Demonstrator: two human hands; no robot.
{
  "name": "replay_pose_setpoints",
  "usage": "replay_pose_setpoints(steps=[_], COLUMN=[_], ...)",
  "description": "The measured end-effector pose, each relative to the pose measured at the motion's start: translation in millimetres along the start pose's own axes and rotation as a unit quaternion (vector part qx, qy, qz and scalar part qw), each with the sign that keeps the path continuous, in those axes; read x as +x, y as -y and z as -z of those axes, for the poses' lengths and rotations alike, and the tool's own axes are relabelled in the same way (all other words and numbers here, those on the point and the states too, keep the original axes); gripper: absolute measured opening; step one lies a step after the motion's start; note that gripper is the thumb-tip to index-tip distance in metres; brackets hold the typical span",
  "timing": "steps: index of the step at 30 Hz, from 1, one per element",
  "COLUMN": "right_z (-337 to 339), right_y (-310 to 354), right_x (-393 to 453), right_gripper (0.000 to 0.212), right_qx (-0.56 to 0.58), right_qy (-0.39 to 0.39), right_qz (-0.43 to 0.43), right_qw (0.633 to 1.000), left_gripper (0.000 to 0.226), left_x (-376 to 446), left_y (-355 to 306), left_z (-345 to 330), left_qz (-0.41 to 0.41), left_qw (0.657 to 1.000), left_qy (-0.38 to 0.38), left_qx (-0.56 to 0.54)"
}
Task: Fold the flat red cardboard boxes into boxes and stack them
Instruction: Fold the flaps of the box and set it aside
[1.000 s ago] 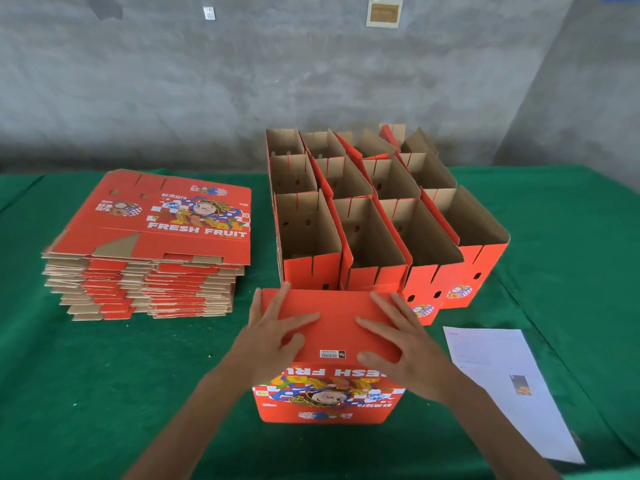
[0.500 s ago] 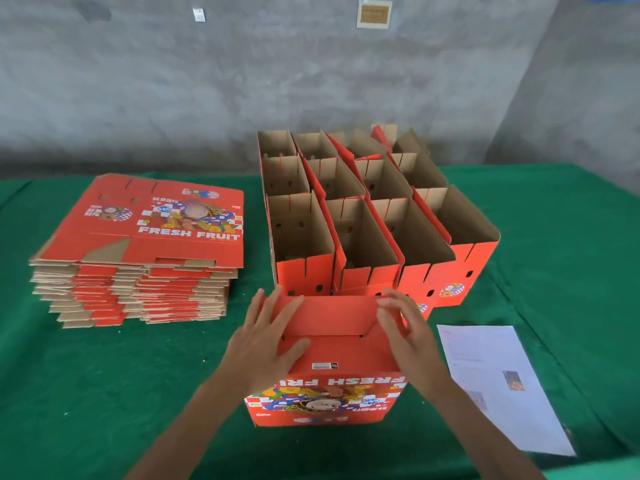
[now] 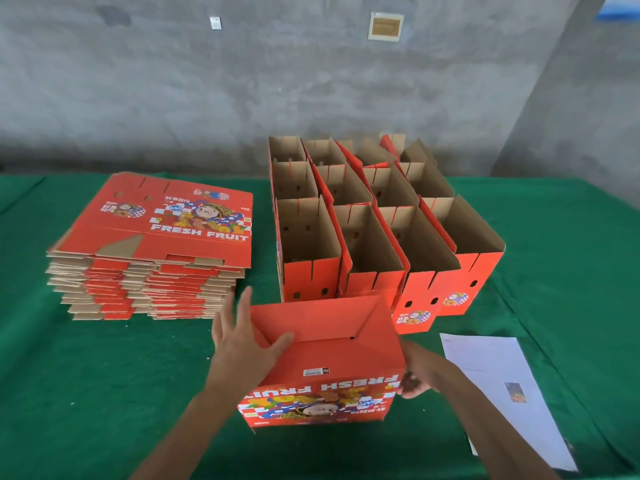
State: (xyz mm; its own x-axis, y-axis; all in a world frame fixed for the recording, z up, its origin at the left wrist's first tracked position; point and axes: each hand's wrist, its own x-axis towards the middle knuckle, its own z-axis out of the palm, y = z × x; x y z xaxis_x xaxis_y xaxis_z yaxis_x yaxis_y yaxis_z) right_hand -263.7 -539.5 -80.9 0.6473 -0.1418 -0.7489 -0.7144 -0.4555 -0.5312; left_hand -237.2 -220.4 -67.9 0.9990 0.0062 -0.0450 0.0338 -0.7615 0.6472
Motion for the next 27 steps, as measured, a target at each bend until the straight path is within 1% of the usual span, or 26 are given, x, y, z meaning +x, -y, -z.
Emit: replay_pose_setpoints(steps=[2,3,4,5,7,8,9,11,13,14,16,17,18,19,21,23,24,25,26,27], right_z=[1,0,-1,-2,1,3,3,-3,-17,-25,-41,-50,-60,-71,-92,-107,-113,-116,-117,-117], right_y=[-5,-8,-9,-10,-12,-13,-13,-15,-18,-18,-14,-8,-2,4,14,19,21,22,21,20], right_x=[0,0,1,3,6,6,5,-3,-10,-13,-20,-23,-26,-28,-26,-16,-8,1,11,20], right_gripper=[0.079,0.083,0.083,0.08,0.078,0.077,0.075,0.064,0.049,0.046,0.044,0.041,0.037,0.034,0.029,0.029,0.03,0.03,0.03,0.028], right_qx=[0.041,0.054,0.064,0.073,0.102,0.121,0.131,0.125,0.124,0.123,0.105,0.083,0.051,0.015,-0.059,-0.146,-0.188,-0.215,-0.229,-0.239], right_qy=[0.032,0.052,0.067,0.073,0.092,0.114,0.142,0.199,0.25,0.272,0.29,0.282,0.267,0.249,0.189,0.086,0.036,0.002,-0.017,-0.027], right_qz=[-0.006,-0.01,-0.005,0.012,0.07,0.102,0.13,0.175,0.221,0.24,0.269,0.287,0.314,0.353,0.436,0.501,0.524,0.537,0.541,0.539], right_qw=[0.999,0.997,0.996,0.995,0.988,0.981,0.973,0.956,0.935,0.924,0.912,0.912,0.909,0.902,0.878,0.849,0.83,0.816,0.809,0.807], left_gripper=[0.106,0.098,0.089,0.081,0.064,0.067,0.076,0.096,0.113,0.115,0.111,0.107,0.102,0.096,0.086,0.092,0.097,0.104,0.11,0.113], left_x=[2,0,-3,-6,-12,-14,-16,-22,-30,-33,-37,-32,-26,-18,-3,3,6,7,10,12], left_y=[2,4,5,6,7,9,15,36,61,71,84,90,96,100,101,98,97,101,105,111], left_z=[3,5,7,11,22,30,38,59,81,90,99,98,94,90,84,80,78,77,76,77], left_qz=[0.095,0.109,0.107,0.101,0.089,0.084,0.083,0.106,0.13,0.139,0.152,0.153,0.161,0.185,0.249,0.24,0.232,0.236,0.255,0.286], left_qw=[0.99,0.987,0.988,0.989,0.985,0.983,0.982,0.985,0.984,0.982,0.978,0.977,0.978,0.977,0.962,0.949,0.937,0.918,0.895,0.871], left_qy=[0.025,0.037,0.031,0.01,-0.033,-0.048,-0.048,-0.005,0.061,0.092,0.126,0.124,0.101,0.057,-0.065,-0.145,-0.171,-0.186,-0.185,-0.167], left_qx=[-0.101,-0.113,-0.107,-0.106,-0.142,-0.157,-0.162,-0.137,-0.107,-0.088,-0.066,-0.076,-0.087,-0.088,-0.088,-0.143,-0.195,-0.257,-0.315,-0.363])
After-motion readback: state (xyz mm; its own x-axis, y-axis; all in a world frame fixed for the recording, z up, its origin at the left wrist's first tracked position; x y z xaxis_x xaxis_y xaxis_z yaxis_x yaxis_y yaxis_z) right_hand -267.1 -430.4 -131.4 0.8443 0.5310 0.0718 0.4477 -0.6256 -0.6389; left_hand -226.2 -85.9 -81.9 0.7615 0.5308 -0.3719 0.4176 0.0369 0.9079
